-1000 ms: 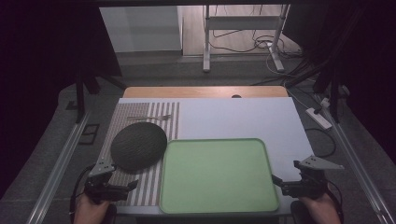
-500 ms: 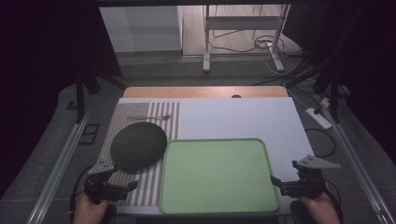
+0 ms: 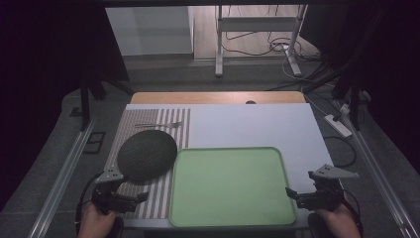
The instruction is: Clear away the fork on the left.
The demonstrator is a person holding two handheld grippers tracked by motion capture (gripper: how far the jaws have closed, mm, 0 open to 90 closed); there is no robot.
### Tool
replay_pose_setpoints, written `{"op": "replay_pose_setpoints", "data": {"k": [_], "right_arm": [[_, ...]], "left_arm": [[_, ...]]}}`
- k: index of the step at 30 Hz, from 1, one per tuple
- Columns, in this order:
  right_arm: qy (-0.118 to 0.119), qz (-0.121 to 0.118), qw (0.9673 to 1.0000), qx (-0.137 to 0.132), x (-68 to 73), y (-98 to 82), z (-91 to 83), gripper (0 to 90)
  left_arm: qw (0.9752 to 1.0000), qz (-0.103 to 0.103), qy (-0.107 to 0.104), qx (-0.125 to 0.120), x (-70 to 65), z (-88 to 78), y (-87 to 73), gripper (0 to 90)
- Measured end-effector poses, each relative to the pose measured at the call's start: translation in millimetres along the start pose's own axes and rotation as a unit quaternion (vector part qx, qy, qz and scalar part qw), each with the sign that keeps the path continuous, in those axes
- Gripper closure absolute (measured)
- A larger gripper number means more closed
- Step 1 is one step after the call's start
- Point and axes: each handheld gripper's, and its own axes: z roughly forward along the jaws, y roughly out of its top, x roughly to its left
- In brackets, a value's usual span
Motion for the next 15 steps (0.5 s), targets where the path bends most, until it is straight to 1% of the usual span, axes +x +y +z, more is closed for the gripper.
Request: {"op": "replay_pose_setpoints", "data": {"k": [2, 4, 9, 11, 15], "right_arm": [[0.001, 0.002, 1.0, -0.001, -0.5, 0.0, -0.1, 0.0], [0.003, 0.005, 1.0, -0.003, -1.1, -0.2, -0.4, 0.0], [0.004, 0.003, 1.0, -0.001, -0.8, -0.1, -0.3, 0.0], [0.004, 0.0, 1.0, 0.0, -0.3, 0.0, 0.0, 0.0], [0.006, -0.006, 1.0, 0.003, 0.7, 0.2, 0.6, 0.0]], "left_arm": [[0.9999, 0.009, 0.009, 0.0, 0.3, 0.5, 3.8, 0.0], [0.9999, 0.012, 0.012, 0.001, 1.2, 1.7, 5.5, 0.0], [0.9997, 0.017, 0.013, 0.015, 5.4, 7.5, 7.9, 0.0], [0.9997, 0.016, 0.006, 0.018, 8.0, 9.4, 9.2, 0.0], [0.9997, 0.015, 0.008, 0.015, 13.2, 12.5, 12.6, 0.0]]}}
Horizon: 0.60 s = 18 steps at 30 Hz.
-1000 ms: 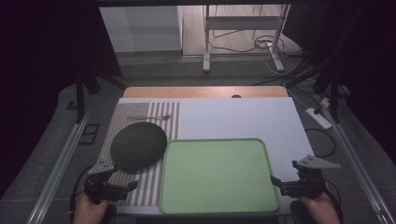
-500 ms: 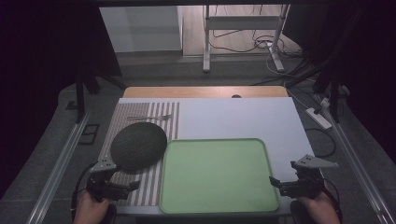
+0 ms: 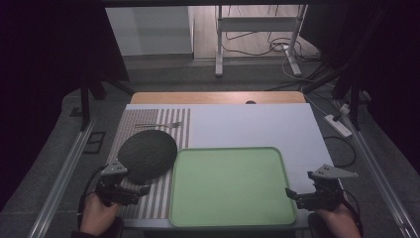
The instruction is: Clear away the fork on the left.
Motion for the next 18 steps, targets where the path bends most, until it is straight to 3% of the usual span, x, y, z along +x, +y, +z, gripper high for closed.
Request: {"op": "replay_pose_setpoints", "data": {"k": [5, 11, 18], "right_arm": [[0.0, -0.007, 1.0, 0.003, 1.1, 0.2, 0.8, 0.0], [-0.003, -0.005, 1.0, 0.004, 1.2, 0.3, 1.0, 0.0], [-0.004, -0.009, 0.9999, 0.006, 1.9, 0.5, 1.4, 0.0]], "left_arm": [[0.9999, -0.01, -0.009, -0.004, 8.3, 6.1, 4.1, 0.0], [0.9999, -0.001, -0.011, 0.001, 12.6, 12.9, 9.0, 0.0], [0.9999, -0.003, -0.016, -0.001, 24.1, 20.4, 17.4, 0.0]]}}
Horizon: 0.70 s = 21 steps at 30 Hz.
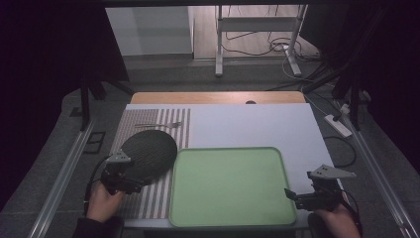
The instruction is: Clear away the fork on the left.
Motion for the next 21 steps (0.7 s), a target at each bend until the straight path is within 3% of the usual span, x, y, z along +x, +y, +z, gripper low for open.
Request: {"op": "replay_pose_setpoints", "data": {"k": [12, 21], "right_arm": [[-0.006, -0.014, 0.9999, 0.005, 3.0, 0.4, 1.3, 0.0], [-0.009, -0.019, 0.9998, 0.008, 4.1, 0.5, 1.7, 0.0]], "left_arm": [[0.9998, -0.007, -0.001, 0.016, 19.3, 16.8, 20.6, 0.0], [0.9992, -0.017, 0.01, 0.034, 32.5, 33.1, 37.8, 0.0]]}}
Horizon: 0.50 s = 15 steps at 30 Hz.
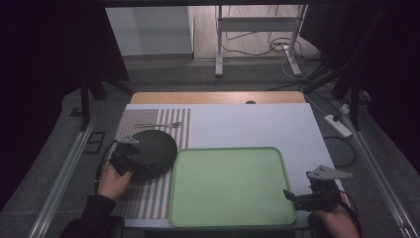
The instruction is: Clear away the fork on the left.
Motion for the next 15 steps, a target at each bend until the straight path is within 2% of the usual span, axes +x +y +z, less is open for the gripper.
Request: {"op": "replay_pose_setpoints", "data": {"k": [3, 12, 15], "right_arm": [[0.0, 0.0, 1.0, 0.0, 0.1, 0.0, 0.0, 0.0], [-0.001, -0.001, 1.0, 0.001, 0.5, 0.1, 0.3, 0.0], [0.0, -0.002, 1.0, 0.001, 0.5, 0.1, 0.4, 0.0]], "left_arm": [[0.9998, 0.009, 0.015, 0.003, 5.1, 3.8, 6.6, 0.0], [0.9992, 0.0, 0.036, 0.016, 27.2, 18.9, 24.9, 0.0], [0.9984, 0.001, 0.05, 0.025, 32.0, 24.5, 31.5, 0.0]]}}
